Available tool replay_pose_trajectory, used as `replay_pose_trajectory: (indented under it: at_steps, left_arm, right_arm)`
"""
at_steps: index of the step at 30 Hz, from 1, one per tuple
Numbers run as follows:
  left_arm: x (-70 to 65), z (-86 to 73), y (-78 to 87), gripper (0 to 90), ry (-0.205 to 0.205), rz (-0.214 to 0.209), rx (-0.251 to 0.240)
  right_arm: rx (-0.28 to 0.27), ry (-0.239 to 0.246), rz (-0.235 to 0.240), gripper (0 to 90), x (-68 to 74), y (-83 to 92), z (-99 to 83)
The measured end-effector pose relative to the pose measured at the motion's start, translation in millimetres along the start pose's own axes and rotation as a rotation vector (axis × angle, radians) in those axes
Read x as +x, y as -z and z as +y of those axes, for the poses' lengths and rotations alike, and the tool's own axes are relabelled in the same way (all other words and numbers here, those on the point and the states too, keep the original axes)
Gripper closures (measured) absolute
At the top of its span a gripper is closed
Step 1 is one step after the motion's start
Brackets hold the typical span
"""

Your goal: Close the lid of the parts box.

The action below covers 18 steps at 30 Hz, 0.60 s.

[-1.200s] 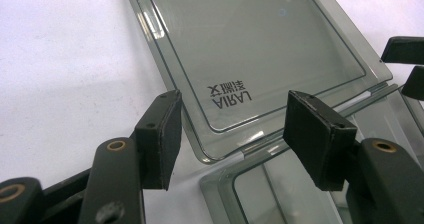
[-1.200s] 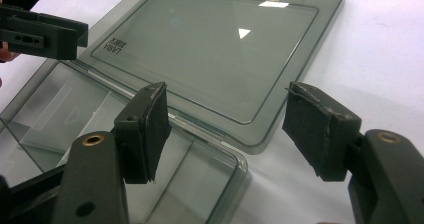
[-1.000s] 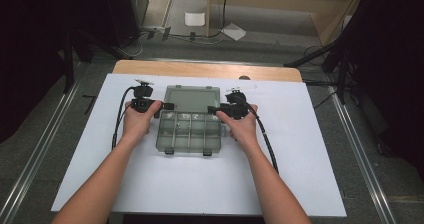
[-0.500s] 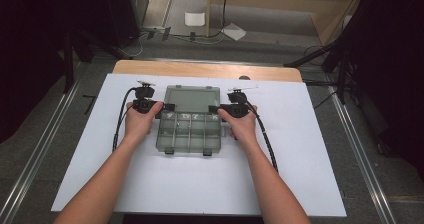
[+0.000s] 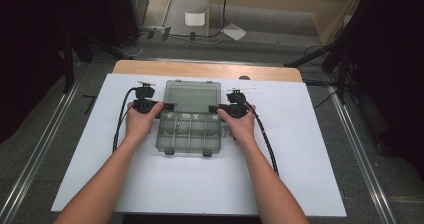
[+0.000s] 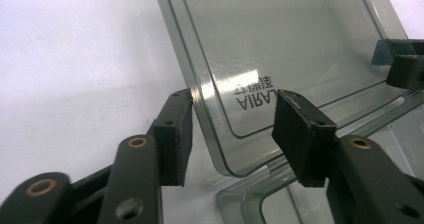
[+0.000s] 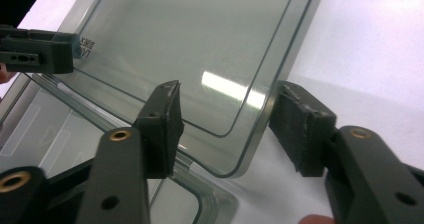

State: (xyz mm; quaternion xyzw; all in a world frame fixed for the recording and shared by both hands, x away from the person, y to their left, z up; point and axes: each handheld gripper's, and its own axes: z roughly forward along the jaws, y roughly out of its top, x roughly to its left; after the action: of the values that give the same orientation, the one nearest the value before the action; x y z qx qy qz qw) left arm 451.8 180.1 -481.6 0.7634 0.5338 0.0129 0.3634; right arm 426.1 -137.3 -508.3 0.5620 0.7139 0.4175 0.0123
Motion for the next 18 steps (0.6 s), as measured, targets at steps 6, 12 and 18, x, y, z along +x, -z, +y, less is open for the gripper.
replay_pose_trajectory:
  at_steps: [6, 12, 18]
  left_arm:
    - [0.8, 1.9, 11.5, 66.4, -0.012, 0.009, -0.042]
    - [2.9, -0.7, 22.2, 78.7, -0.048, 0.012, -0.072]
    - [1.9, -3.6, 25.7, 84.5, -0.084, 0.020, -0.094]
  right_arm:
    - [-0.044, 0.049, -0.025, 62.8, 1.9, 9.8, 2.3]
    - [-0.087, 0.085, -0.020, 74.5, 2.7, 20.3, 3.2]
    - [-0.094, 0.095, -0.029, 77.5, 4.7, 23.9, 2.9]
